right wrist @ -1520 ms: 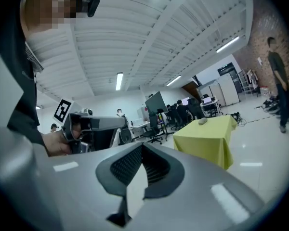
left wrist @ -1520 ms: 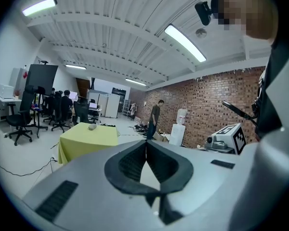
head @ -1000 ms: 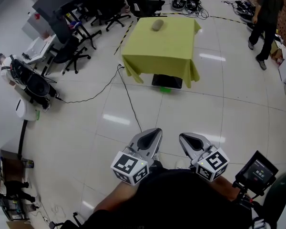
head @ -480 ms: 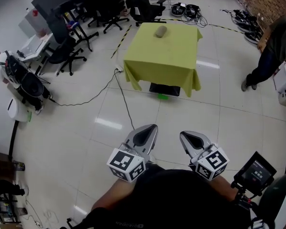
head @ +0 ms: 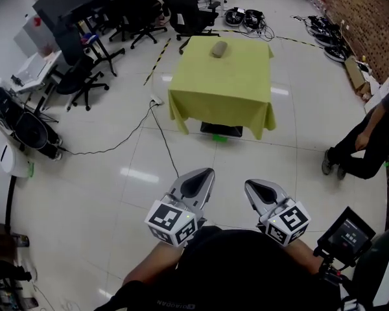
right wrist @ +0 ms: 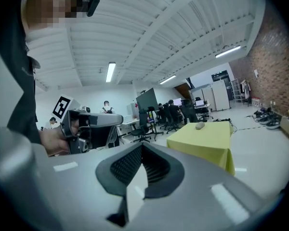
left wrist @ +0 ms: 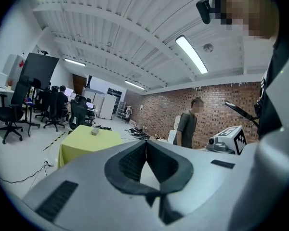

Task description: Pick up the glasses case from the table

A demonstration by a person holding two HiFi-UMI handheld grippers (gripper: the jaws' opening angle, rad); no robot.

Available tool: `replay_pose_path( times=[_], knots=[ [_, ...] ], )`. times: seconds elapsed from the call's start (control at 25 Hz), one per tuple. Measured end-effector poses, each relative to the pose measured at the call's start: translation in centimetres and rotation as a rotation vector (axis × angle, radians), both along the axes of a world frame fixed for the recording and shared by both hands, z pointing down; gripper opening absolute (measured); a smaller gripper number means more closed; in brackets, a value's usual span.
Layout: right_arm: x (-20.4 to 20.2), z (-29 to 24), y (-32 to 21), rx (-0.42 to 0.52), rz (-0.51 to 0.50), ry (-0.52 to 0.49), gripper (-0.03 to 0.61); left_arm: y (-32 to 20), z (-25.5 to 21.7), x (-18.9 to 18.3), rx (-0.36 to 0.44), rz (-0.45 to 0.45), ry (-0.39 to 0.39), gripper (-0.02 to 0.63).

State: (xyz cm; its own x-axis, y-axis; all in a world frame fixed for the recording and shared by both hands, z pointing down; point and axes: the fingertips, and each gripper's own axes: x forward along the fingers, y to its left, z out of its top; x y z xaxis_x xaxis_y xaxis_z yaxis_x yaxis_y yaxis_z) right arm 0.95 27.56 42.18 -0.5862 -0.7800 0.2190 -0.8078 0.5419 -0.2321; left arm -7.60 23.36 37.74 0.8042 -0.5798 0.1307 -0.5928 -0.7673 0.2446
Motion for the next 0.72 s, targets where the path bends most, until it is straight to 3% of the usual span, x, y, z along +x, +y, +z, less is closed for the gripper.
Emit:
replay_pose_path(
  times=[0.44,0.72],
  knots=[
    [-2.4,-0.7,-2.3,-0.008,0.032,0.036,0.002,-2.8,-0.3,-2.2,-0.016,0.039,0.024,0.008],
    [-5.8,-0.8,-4.1,-0.022,0.039,0.066,0.002,-4.8,0.0,-5.7,-0.034,0.048,0.051,0.008]
  ],
)
